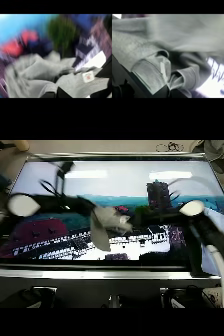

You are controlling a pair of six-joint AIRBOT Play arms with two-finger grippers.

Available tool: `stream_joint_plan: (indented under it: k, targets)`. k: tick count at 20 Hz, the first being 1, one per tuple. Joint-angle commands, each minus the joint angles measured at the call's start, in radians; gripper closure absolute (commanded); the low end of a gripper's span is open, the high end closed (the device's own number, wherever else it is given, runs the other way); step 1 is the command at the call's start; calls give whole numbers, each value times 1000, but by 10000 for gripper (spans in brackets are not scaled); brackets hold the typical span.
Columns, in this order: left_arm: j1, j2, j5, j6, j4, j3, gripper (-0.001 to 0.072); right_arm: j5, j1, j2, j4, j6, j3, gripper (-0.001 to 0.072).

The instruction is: Fold the shirts.

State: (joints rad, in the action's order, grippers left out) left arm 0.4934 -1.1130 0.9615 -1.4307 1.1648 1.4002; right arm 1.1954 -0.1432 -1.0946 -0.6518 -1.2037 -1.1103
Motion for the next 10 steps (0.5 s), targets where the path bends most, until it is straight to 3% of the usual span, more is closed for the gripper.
stream_joint_plan:
  k: [1, 4, 6, 10]
  targets:
    - [-1, 110, 28, -27, 146, 388, 682, 32, 28, 230, -266, -43, -397, 694]
    - [49, 140, -9, -84, 122, 580, 682, -111, 29, 395, -317, -235, -528, 694]
    - [117, 143, -9, -83, 132, 606, 682, -89, 29, 444, -322, -338, -528, 693]
    - [136, 111, -8, -84, 324, 605, 682, 5, 29, 423, -352, -385, -528, 693]
